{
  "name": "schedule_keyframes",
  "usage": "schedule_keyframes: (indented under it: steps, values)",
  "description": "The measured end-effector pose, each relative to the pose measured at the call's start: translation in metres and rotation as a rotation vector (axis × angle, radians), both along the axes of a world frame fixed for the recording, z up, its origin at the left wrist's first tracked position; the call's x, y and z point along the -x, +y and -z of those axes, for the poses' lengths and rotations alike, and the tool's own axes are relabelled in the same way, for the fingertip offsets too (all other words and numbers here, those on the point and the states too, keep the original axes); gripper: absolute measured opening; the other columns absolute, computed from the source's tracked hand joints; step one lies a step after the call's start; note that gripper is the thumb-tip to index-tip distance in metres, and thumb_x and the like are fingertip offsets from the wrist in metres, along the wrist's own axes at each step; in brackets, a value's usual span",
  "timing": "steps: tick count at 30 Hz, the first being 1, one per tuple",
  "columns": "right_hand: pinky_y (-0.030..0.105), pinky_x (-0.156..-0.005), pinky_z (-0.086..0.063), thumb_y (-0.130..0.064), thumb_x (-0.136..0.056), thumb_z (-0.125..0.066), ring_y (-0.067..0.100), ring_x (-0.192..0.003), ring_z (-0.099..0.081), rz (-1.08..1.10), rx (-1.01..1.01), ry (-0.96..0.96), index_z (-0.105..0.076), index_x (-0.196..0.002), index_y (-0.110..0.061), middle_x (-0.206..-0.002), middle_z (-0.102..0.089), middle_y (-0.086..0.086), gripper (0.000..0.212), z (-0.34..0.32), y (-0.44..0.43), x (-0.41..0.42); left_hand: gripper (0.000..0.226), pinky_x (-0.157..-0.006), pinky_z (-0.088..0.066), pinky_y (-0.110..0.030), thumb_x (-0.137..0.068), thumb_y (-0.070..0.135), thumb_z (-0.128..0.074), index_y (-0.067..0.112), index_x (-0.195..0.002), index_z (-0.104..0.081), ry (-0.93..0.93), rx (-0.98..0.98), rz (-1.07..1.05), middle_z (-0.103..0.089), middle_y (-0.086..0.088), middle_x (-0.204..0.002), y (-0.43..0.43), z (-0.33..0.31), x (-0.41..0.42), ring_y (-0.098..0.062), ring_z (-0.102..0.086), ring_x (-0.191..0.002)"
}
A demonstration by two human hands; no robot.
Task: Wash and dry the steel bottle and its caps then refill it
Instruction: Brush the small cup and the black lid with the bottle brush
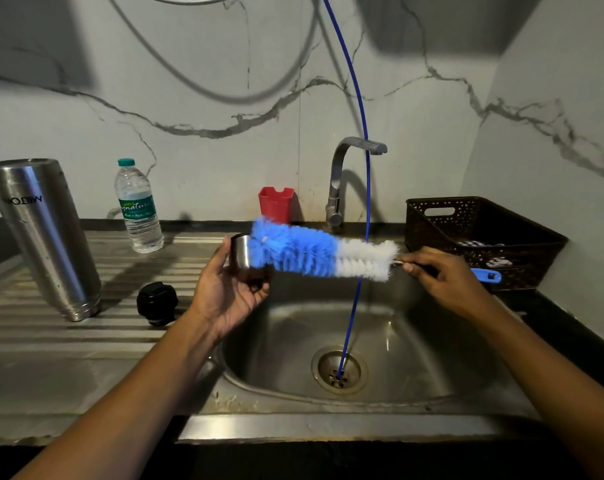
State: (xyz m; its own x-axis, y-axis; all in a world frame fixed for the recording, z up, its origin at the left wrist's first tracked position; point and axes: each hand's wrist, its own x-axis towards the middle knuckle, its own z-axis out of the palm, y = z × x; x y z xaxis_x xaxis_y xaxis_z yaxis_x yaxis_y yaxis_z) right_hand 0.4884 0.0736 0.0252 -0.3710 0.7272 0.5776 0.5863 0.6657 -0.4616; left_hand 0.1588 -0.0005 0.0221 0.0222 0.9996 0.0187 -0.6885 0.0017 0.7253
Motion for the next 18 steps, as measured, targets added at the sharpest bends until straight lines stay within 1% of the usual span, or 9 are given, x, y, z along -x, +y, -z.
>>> schedule_keyframes:
  steps: [2, 4, 8, 9, 11, 13, 14, 16, 18]
  values:
    - [0.007, -0.067, -0.039, -0.009, -0.089, -0.061, -0.002, -0.076, -0.056, -0.006, -0.007, -0.030, -0.067, -0.108, -0.018, -0.079, -0.055, -0.015, 0.023, 0.000, 0.000, 0.013, 0.077, -0.057, -0.053, -0.024, -0.035, 0.056, -0.090, 0.017, -0.099, -0.072, 0.018, -0.032, 0.016, -0.068, -0.009, -0.086, 0.002, 0.000, 0.000, -0.019, -0.064, -0.068]
    - [0.007, -0.067, -0.039, -0.014, -0.089, -0.061, -0.006, -0.078, -0.056, -0.013, -0.008, -0.026, -0.068, -0.107, -0.018, -0.079, -0.056, -0.013, 0.020, 0.000, 0.002, 0.008, 0.079, -0.058, -0.052, -0.023, -0.027, 0.053, -0.093, 0.018, -0.096, -0.074, 0.007, -0.031, 0.003, -0.068, -0.007, -0.086, 0.005, 0.002, 0.003, -0.018, -0.063, -0.068]
    - [0.021, -0.070, -0.044, -0.071, -0.079, -0.046, 0.009, -0.081, -0.059, 0.012, 0.041, 0.042, -0.065, -0.099, -0.047, -0.088, -0.063, -0.002, 0.035, -0.002, 0.000, -0.016, 0.091, -0.057, -0.052, -0.024, -0.031, 0.047, -0.094, 0.009, -0.107, -0.063, -0.011, -0.039, 0.026, -0.067, -0.013, -0.085, 0.004, 0.000, 0.006, -0.020, -0.064, -0.065]
    - [0.018, -0.070, -0.043, -0.070, -0.080, -0.046, 0.008, -0.081, -0.058, 0.004, 0.027, 0.056, -0.066, -0.100, -0.043, -0.088, -0.063, -0.004, 0.039, -0.002, -0.001, -0.013, 0.091, -0.057, -0.052, -0.024, -0.032, 0.047, -0.094, 0.008, -0.108, -0.063, -0.010, -0.048, 0.038, -0.068, -0.014, -0.085, 0.003, 0.000, 0.005, -0.021, -0.065, -0.065]
    - [0.010, -0.070, -0.040, -0.043, -0.088, -0.056, 0.001, -0.081, -0.057, -0.040, 0.018, 0.056, -0.069, -0.103, -0.023, -0.085, -0.059, -0.010, 0.029, -0.001, -0.001, 0.002, 0.089, -0.060, -0.053, -0.025, -0.034, 0.044, -0.093, 0.009, -0.111, -0.063, -0.022, -0.065, 0.046, -0.070, -0.012, -0.087, 0.001, 0.000, 0.005, -0.021, -0.067, -0.068]
    - [0.008, -0.068, -0.039, -0.017, -0.089, -0.060, -0.004, -0.079, -0.055, -0.035, 0.010, -0.004, -0.067, -0.107, -0.019, -0.080, -0.056, -0.015, 0.020, 0.001, 0.000, 0.012, 0.086, -0.061, -0.054, -0.026, -0.034, 0.043, -0.092, 0.011, -0.109, -0.065, -0.045, -0.073, 0.030, -0.071, -0.010, -0.090, -0.001, 0.000, 0.007, -0.021, -0.068, -0.072]
    - [0.009, -0.068, -0.039, -0.013, -0.089, -0.060, -0.003, -0.079, -0.056, -0.030, 0.010, -0.019, -0.066, -0.108, -0.020, -0.078, -0.057, -0.015, 0.022, 0.002, 0.002, 0.010, 0.082, -0.060, -0.054, -0.026, -0.033, 0.045, -0.092, 0.011, -0.104, -0.069, -0.046, -0.077, 0.028, -0.072, -0.010, -0.091, -0.002, -0.001, 0.008, -0.020, -0.068, -0.073]
    - [0.021, -0.070, -0.044, -0.025, -0.089, -0.060, 0.008, -0.081, -0.059, -0.030, 0.021, 0.005, -0.066, -0.105, -0.025, -0.082, -0.062, -0.008, 0.017, 0.004, 0.003, -0.001, 0.073, -0.057, -0.055, -0.024, -0.033, 0.051, -0.093, 0.011, -0.092, -0.076, -0.037, -0.084, 0.034, -0.072, -0.009, -0.094, -0.003, -0.002, 0.008, -0.018, -0.069, -0.075]
    - [0.027, -0.073, -0.045, -0.056, -0.085, -0.054, 0.015, -0.082, -0.060, -0.024, 0.038, 0.051, -0.064, -0.101, -0.034, -0.086, -0.064, 0.004, 0.029, 0.003, 0.001, -0.010, 0.070, -0.056, -0.055, -0.025, -0.031, 0.051, -0.094, 0.012, -0.086, -0.078, -0.019, -0.081, 0.035, -0.072, -0.008, -0.092, -0.003, -0.004, 0.004, -0.017, -0.069, -0.073]
